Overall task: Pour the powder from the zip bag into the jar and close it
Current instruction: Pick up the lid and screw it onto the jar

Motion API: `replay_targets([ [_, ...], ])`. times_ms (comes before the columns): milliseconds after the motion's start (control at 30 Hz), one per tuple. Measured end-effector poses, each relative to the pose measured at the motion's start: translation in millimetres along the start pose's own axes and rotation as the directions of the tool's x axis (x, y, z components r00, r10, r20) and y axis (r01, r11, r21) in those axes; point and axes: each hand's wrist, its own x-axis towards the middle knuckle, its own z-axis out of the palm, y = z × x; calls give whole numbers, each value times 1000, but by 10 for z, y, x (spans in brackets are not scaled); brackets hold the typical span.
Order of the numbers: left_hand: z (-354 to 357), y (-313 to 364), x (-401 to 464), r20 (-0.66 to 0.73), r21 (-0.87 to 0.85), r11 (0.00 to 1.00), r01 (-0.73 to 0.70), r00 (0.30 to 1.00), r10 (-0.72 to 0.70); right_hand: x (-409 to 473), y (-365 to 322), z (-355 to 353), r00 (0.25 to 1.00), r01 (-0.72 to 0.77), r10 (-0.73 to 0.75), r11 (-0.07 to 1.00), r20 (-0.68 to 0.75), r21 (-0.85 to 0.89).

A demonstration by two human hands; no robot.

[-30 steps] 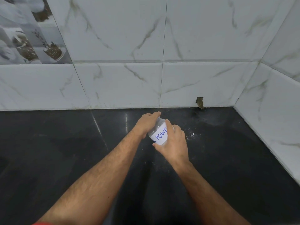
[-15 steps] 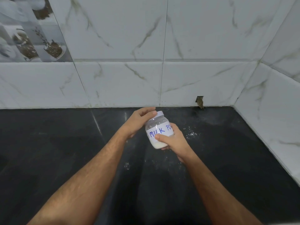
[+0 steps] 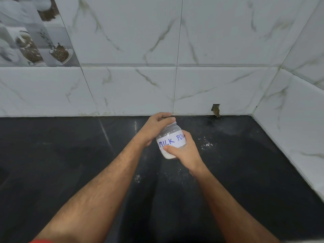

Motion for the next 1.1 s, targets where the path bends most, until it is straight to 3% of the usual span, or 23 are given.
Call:
replay_targets([
  [100, -66, -20, -6, 46, 13, 1000, -11, 999, 11, -11, 27, -23, 998, -49, 38, 975, 53, 218],
  [267, -221, -132, -26, -55, -62, 998, 12, 998, -15, 43, 80, -98, 998, -69, 69, 967, 7, 244],
  [400, -173, -78, -15, -26, -97, 995, 31, 999, -34, 79, 116, -121, 997, -45, 55, 981, -46, 187],
  [567, 77, 59, 28, -62, 149, 989, 18, 998, -8, 3, 52, -17, 990, 7, -21, 995, -139, -104],
  [667, 162, 94, 46, -82, 273, 960, 60, 996, -39, -42, 16, 77, 989, 8, -35, 982, -143, -187],
  [1100, 218, 104, -50, -33, 18, 999, -36, 999, 37, -14, 16, -94, 993, 81, -95, 980, -69, -180],
])
